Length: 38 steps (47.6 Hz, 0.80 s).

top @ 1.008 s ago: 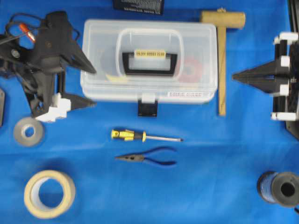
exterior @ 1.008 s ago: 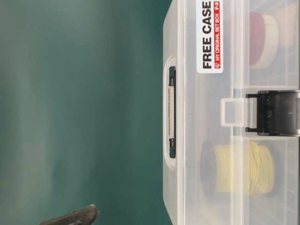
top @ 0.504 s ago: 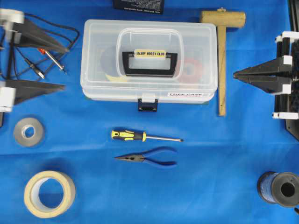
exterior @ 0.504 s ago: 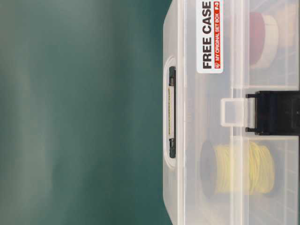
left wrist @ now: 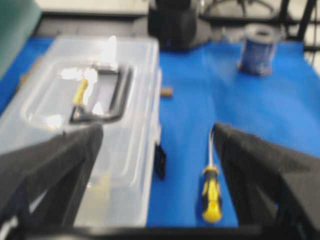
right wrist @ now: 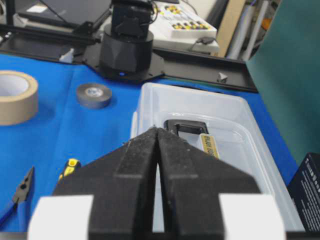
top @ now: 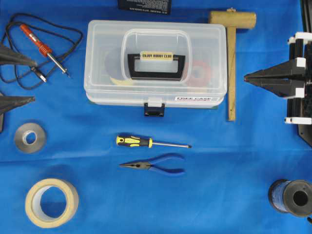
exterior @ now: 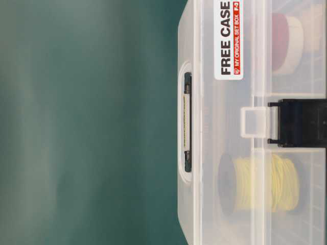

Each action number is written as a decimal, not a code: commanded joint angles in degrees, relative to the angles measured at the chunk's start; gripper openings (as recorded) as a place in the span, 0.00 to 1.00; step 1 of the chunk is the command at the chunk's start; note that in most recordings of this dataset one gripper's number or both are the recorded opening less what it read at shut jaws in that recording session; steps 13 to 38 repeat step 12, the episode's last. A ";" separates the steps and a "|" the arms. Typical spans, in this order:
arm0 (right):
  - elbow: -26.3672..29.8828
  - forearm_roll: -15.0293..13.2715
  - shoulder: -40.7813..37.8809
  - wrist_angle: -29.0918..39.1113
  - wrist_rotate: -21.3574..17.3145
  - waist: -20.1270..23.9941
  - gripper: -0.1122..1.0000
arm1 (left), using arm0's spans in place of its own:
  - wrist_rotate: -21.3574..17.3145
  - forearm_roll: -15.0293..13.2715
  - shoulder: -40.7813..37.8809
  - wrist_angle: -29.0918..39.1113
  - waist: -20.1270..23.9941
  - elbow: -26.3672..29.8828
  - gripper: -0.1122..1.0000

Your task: Close the tool box with the left arm.

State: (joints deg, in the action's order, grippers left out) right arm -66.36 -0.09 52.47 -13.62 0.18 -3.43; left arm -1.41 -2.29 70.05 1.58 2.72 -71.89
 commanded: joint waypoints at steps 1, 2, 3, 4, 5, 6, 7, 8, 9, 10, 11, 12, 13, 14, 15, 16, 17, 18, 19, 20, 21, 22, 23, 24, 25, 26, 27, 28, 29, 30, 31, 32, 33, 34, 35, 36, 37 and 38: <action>1.49 0.00 -0.26 -0.53 0.09 -0.09 0.10 | 0.35 -0.18 1.93 -1.23 0.00 -2.29 0.89; 1.49 0.00 -0.26 -0.53 0.09 -0.09 0.10 | 0.44 -0.18 2.37 -1.23 0.09 -2.81 0.89; 1.49 0.00 -0.26 -0.53 0.09 -0.09 0.10 | 0.44 -0.18 2.72 -1.23 0.00 -3.34 0.89; 1.49 0.00 -0.26 -0.53 0.09 0.00 0.10 | 0.53 -0.18 2.99 -1.23 0.00 -3.69 0.89; 1.41 -0.09 -0.26 -0.53 0.09 -0.09 0.10 | 0.62 -0.18 3.25 -1.14 0.00 -4.13 0.89; 1.49 0.00 -0.26 -0.44 0.09 -0.09 0.10 | 0.62 -0.18 3.34 -1.14 0.00 -4.66 0.89; 1.41 0.00 -0.35 -0.53 0.09 -0.09 0.10 | 0.62 -0.18 3.43 -1.23 0.00 -5.01 0.89; 1.41 0.00 -0.35 -0.53 0.09 -0.09 0.10 | 0.62 -0.18 3.43 -1.23 0.00 -5.36 0.89; 1.41 0.00 -0.35 -0.53 0.09 0.00 0.10 | 0.62 -0.18 3.43 -1.14 0.09 -5.63 0.89; 1.49 -0.09 -0.35 -0.53 0.09 -0.09 0.10 | 0.62 -0.18 3.34 -1.23 0.00 -5.89 0.89; 1.49 -0.09 -0.35 -0.53 0.09 -0.09 0.10 | 0.62 -0.18 3.34 -1.23 0.09 -6.06 0.89; 1.41 0.00 -0.35 -0.53 0.09 -0.09 0.10 | 0.62 -0.18 3.16 -1.14 0.00 -6.33 0.89; 1.41 0.00 -0.35 -0.53 0.09 -0.09 0.10 | 0.62 -0.18 3.16 -1.14 0.00 -6.33 0.89; 1.41 0.00 -0.35 -0.53 0.09 -0.09 0.10 | 0.62 -0.18 3.16 -1.14 0.00 -6.33 0.89; 1.41 0.00 -0.35 -0.53 0.09 -0.09 0.10 | 0.62 -0.18 3.16 -1.14 0.00 -6.33 0.89; 1.41 0.00 -0.35 -0.53 0.09 -0.09 0.10 | 0.62 -0.18 3.16 -1.14 0.00 -6.33 0.89; 1.41 0.00 -0.35 -0.53 0.09 -0.09 0.10 | 0.62 -0.18 3.16 -1.14 0.00 -6.33 0.89; 1.41 0.00 -0.35 -0.53 0.09 -0.09 0.10 | 0.62 -0.18 3.16 -1.14 0.00 -6.33 0.89; 1.41 0.00 -0.35 -0.53 0.09 -0.09 0.10 | 0.62 -0.18 3.16 -1.14 0.00 -6.33 0.89; 1.41 0.00 -0.35 -0.53 0.09 -0.09 0.10 | 0.62 -0.18 3.16 -1.14 0.00 -6.33 0.89; 1.41 0.00 -0.35 -0.53 0.09 -0.09 0.10 | 0.62 -0.18 3.16 -1.14 0.00 -6.33 0.89; 1.41 0.00 -0.35 -0.53 0.09 -0.09 0.10 | 0.62 -0.18 3.16 -1.14 0.00 -6.33 0.89; 1.41 0.00 -0.35 -0.53 0.09 -0.09 0.10 | 0.62 -0.18 3.16 -1.14 0.00 -6.33 0.89; 1.41 0.00 -0.35 -0.53 0.09 -0.09 0.10 | 0.62 -0.18 3.16 -1.14 0.00 -6.33 0.89; 1.41 0.00 -0.35 -0.53 0.09 -0.09 0.10 | 0.62 -0.18 3.16 -1.14 0.00 -6.33 0.89; 1.41 0.00 -0.35 -0.53 0.09 -0.09 0.10 | 0.62 -0.18 3.16 -1.14 0.00 -6.33 0.89; 1.41 0.00 -0.35 -0.53 0.09 -0.09 0.10 | 0.62 -0.18 3.16 -1.14 0.00 -6.33 0.89; 1.41 0.00 -0.35 -0.53 0.09 -0.09 0.10 | 0.62 -0.18 3.16 -1.14 0.00 -6.33 0.89; 1.41 0.00 -0.35 -0.53 0.09 -0.09 0.10 | 0.62 -0.18 3.16 -1.14 0.00 -6.33 0.89; 1.41 0.00 -0.35 -0.53 0.09 -0.09 0.10 | 0.62 -0.18 3.16 -1.14 0.00 -6.33 0.89; 1.41 0.00 -0.35 -0.53 0.09 -0.09 0.10 | 0.62 -0.18 3.16 -1.14 0.00 -6.33 0.89; 1.41 0.00 -0.35 -0.53 0.09 -0.09 0.10 | 0.62 -0.18 3.16 -1.14 0.00 -6.33 0.89; 1.41 0.00 -0.35 -0.53 0.09 -0.09 0.10 | 0.62 -0.18 3.16 -1.14 0.00 -6.33 0.89; 1.41 0.00 -0.35 -0.53 0.09 -0.09 0.10 | 0.62 -0.18 3.16 -1.14 0.00 -6.33 0.89; 1.41 0.00 -0.35 -0.53 0.09 -0.09 0.10 | 0.62 -0.18 3.16 -1.14 0.00 -6.33 0.89; 1.41 0.00 -0.35 -0.53 0.09 -0.09 0.10 | 0.62 -0.18 3.16 -1.14 0.00 -6.33 0.89; 1.41 0.00 -0.35 -0.53 0.09 -0.09 0.10 | 0.62 -0.18 3.16 -1.14 0.00 -6.33 0.89; 1.41 0.00 -0.35 -0.53 0.09 -0.09 0.10 | 0.62 -0.18 3.16 -1.14 0.00 -6.33 0.89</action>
